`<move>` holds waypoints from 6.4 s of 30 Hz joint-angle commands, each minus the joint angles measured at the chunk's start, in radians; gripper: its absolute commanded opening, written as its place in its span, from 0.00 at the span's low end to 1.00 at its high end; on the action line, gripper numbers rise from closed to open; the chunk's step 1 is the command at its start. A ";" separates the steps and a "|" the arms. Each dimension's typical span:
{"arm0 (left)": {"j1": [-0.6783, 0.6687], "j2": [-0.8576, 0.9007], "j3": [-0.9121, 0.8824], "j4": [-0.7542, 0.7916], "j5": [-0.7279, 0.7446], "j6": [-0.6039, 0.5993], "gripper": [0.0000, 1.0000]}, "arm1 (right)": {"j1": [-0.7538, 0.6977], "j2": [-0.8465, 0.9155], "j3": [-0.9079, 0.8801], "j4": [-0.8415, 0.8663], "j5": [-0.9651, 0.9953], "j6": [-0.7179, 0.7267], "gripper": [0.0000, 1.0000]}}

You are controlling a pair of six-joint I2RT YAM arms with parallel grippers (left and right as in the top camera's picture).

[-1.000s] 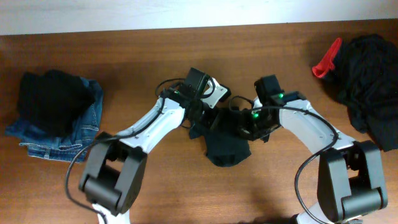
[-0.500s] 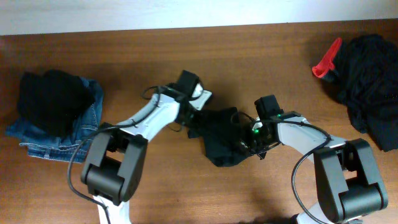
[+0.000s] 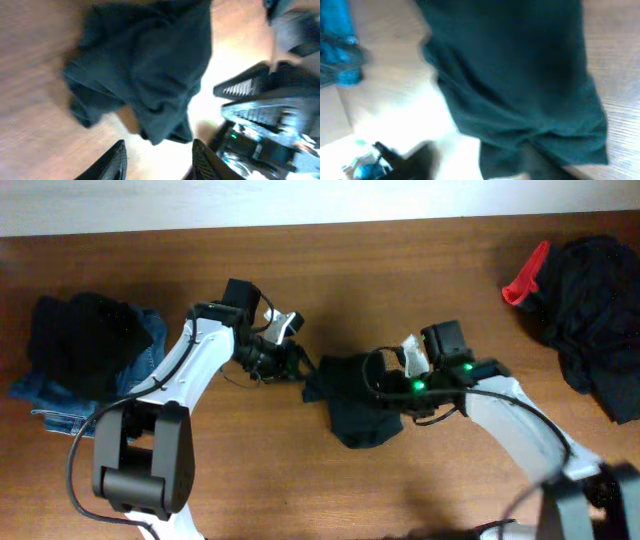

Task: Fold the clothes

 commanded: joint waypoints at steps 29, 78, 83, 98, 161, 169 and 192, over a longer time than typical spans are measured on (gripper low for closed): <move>-0.248 -0.014 -0.447 0.818 -0.180 -0.978 0.99 | -0.005 -0.208 0.053 -0.119 0.170 -0.080 0.75; -0.172 0.037 -0.445 1.212 -0.074 -0.676 0.01 | -0.037 -0.358 0.275 -0.189 0.123 -0.071 0.86; -0.088 -0.040 -0.443 1.218 -0.011 -0.647 0.01 | -0.037 -0.359 0.275 -0.189 0.133 -0.070 0.86; 0.131 -0.143 -0.422 1.304 0.051 -0.672 0.00 | -0.037 -0.359 0.275 -0.198 0.145 -0.070 0.86; 1.173 -0.575 -0.422 0.564 -0.167 -0.584 0.99 | -0.037 -0.359 0.275 -0.335 0.171 -0.108 0.82; 1.123 -0.752 -0.361 0.737 0.200 -0.496 0.99 | -0.037 -0.365 0.276 -0.334 0.258 -0.108 0.82; 0.015 -0.737 0.191 -0.021 -0.766 0.201 0.99 | -0.037 -0.532 0.613 -0.355 0.398 -0.369 0.99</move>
